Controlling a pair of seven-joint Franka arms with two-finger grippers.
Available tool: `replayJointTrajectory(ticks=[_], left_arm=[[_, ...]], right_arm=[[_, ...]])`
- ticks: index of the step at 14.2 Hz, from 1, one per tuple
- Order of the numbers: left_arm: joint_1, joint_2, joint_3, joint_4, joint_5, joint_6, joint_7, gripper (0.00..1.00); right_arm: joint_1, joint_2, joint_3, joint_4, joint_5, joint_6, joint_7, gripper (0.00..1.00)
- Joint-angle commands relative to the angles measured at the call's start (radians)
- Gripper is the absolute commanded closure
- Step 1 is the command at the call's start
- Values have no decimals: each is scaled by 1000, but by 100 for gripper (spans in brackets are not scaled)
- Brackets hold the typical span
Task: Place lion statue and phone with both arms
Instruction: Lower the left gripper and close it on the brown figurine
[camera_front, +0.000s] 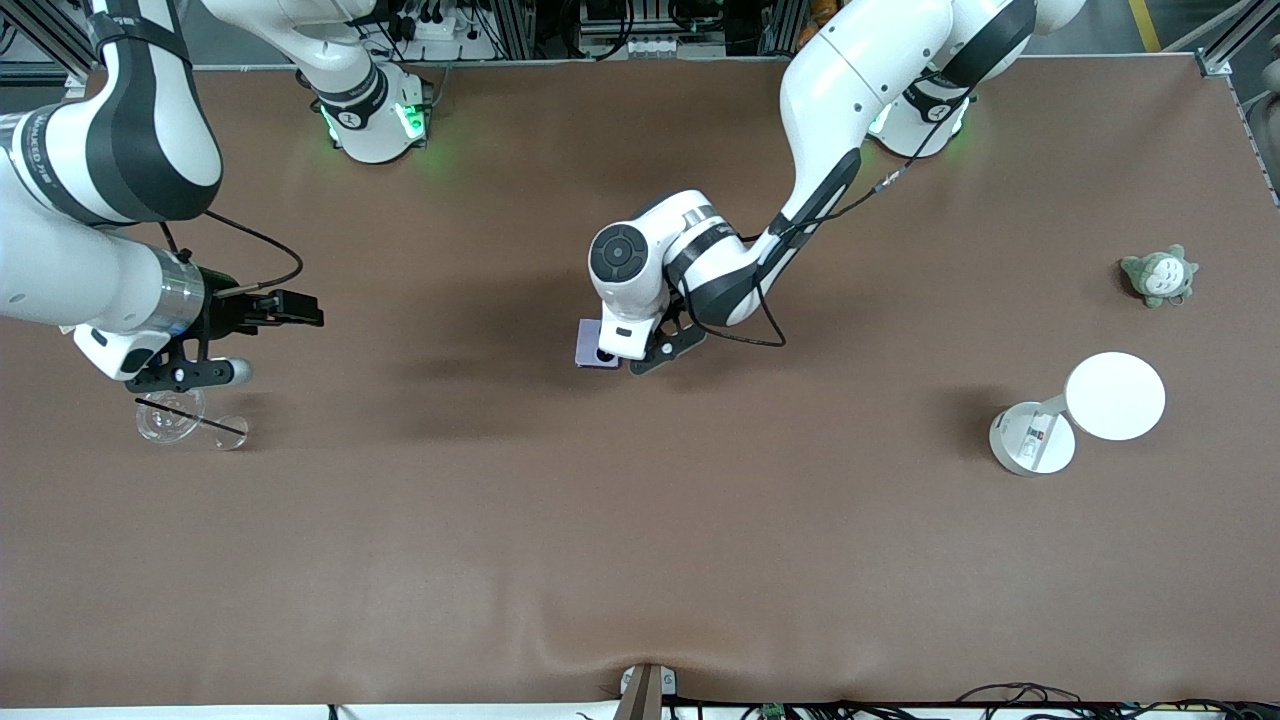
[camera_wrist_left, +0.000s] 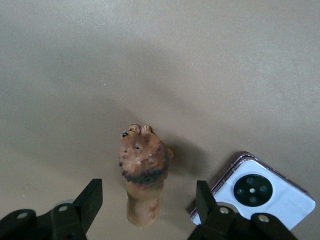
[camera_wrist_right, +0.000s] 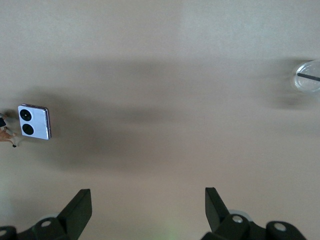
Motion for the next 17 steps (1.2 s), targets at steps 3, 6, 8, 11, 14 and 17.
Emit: replayJointTrajectory(ticks=[3,6,8,11,14,17], left_arm=[[-5,19,-1,20,32,7,-31,32],[-5,27,-1,20,38,7,-31,39],[-5,28,1,20,39,7,-31,40],[-5,30,1,20,39,7,-31,63],[-5,30,1,20,39,7,-31,95],[1,22,1,20,39,7,-27,100]], right_arm=[[36,-14,1,1,12,-4,58,0],[55,-14,-1,-1,12,3,65,0],[56,-9,-1,-1,12,6,71,0],[99,-5,-1,-33,12,58,128,0],[136,-8,-1,-51,12,75,199,0],[141,-6,-1,-53,12,80,203,0]])
